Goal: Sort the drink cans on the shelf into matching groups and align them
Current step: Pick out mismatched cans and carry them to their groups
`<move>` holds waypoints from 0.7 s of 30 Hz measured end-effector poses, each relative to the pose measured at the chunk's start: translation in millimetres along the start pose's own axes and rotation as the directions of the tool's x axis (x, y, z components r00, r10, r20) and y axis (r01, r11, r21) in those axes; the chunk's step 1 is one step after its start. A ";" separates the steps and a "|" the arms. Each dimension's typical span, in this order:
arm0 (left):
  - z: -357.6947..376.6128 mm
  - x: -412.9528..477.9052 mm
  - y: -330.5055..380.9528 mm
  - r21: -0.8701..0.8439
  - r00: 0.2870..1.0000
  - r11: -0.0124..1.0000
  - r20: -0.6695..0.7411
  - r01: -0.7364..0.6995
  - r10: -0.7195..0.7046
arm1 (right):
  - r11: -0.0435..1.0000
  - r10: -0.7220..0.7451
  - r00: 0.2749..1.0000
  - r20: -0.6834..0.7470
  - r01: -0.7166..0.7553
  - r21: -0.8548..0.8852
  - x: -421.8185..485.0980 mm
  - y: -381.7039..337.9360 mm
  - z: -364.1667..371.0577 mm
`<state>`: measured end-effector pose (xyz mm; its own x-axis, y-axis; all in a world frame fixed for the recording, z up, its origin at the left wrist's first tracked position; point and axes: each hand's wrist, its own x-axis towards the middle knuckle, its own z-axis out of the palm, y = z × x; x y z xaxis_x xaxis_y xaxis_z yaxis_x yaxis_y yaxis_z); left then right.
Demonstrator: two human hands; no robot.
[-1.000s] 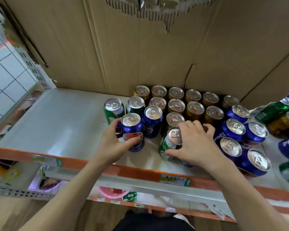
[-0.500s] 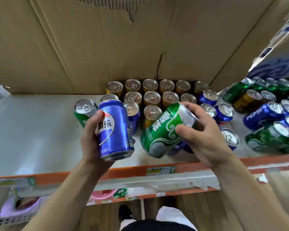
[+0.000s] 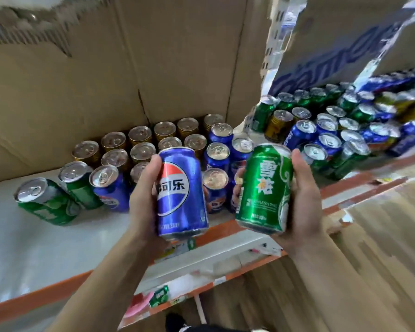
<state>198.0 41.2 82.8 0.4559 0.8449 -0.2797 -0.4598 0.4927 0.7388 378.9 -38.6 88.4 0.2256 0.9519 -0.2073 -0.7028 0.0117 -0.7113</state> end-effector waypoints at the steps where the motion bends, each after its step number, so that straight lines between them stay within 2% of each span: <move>1: 12.4 2.0 -8.6 0.016 1.000 1.000 0.011 0.004 -0.004 | 1.000 -0.016 1.000 -0.019 0.016 -0.012 -4.3 -9.0 -9.9; 6: 89.3 2.3 -56.0 0.060 0.991 0.991 0.055 0.118 -0.122 | 0.998 -0.064 0.995 -0.071 0.065 0.006 -40.2 -65.0 -60.5; 10: 143.1 1.7 -101.5 0.140 0.987 0.978 0.036 0.151 -0.158 | 0.995 -0.104 0.984 -0.141 0.104 -0.012 -73.4 -104.8 -114.0; 15: 203.5 -13.7 -159.7 0.211 0.971 0.959 0.106 0.189 -0.215 | 0.987 -0.158 0.972 -0.171 0.156 -0.026 -105.1 -140.3 -178.3; 21: 250.0 -25.2 -212.0 0.216 0.961 0.944 0.068 0.248 -0.268 | 0.992 -0.124 0.967 -0.224 0.119 -0.034 -141.3 -172.9 -231.3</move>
<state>474.5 -136.6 86.5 0.6135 0.6657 -0.4248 -0.1565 0.6298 0.7608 624.6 -246.0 85.3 0.4560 0.8504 -0.2624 -0.6472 0.1146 -0.7536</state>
